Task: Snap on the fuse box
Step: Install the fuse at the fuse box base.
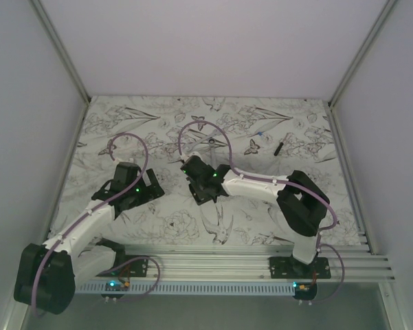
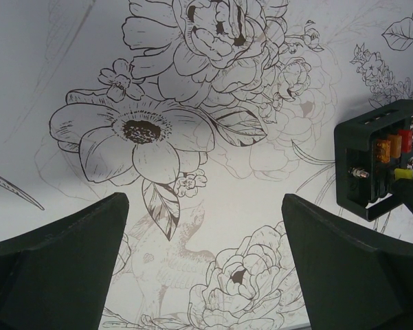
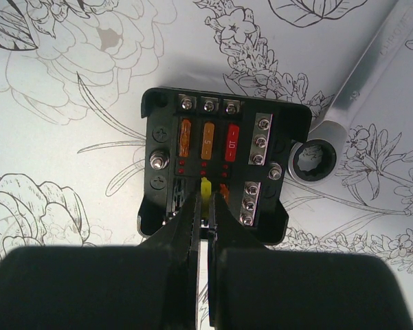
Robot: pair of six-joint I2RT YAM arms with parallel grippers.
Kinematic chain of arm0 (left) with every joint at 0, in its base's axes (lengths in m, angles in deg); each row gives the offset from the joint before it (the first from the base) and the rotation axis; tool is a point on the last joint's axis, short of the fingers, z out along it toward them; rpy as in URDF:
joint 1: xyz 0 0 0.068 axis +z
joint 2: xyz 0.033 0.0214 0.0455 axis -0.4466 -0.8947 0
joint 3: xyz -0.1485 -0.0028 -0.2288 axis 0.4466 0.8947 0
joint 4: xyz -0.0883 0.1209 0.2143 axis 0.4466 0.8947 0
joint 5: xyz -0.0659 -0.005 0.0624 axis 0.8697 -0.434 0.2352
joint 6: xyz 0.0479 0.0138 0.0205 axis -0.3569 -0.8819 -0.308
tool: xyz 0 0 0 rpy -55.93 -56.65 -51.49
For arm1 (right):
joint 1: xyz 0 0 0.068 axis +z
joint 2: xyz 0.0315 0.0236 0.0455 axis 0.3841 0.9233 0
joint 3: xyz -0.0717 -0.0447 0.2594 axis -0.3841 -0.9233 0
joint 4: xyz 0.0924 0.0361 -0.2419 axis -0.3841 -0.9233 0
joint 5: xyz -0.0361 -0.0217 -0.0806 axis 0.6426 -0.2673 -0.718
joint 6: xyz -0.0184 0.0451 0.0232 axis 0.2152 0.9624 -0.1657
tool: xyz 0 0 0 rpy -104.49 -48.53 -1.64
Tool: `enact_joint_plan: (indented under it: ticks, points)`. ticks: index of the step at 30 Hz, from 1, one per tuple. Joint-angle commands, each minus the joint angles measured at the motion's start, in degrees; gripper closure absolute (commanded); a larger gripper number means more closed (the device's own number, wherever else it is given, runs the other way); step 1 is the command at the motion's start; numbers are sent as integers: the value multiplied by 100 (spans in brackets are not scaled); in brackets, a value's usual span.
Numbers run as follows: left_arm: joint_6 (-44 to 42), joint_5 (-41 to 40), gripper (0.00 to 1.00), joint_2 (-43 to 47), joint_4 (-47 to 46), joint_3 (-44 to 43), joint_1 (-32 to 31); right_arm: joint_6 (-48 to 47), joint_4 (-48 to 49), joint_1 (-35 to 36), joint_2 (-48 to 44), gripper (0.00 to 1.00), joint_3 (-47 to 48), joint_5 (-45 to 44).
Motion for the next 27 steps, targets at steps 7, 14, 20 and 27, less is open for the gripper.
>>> enact_joint_plan:
  ticks: [7,14,20,27]
  points:
    - [-32,-37,0,-30,174,74,55,6,119,103,-193,100,-153,-145]
    - [-22,-31,0,-63,164,78,54,19,156,100,-299,100,-256,-142]
    - [-26,-16,0,-56,151,81,47,-4,305,105,-301,100,-364,-180]
    - [-25,-17,0,-41,145,87,50,-83,649,100,-359,100,-639,-201]
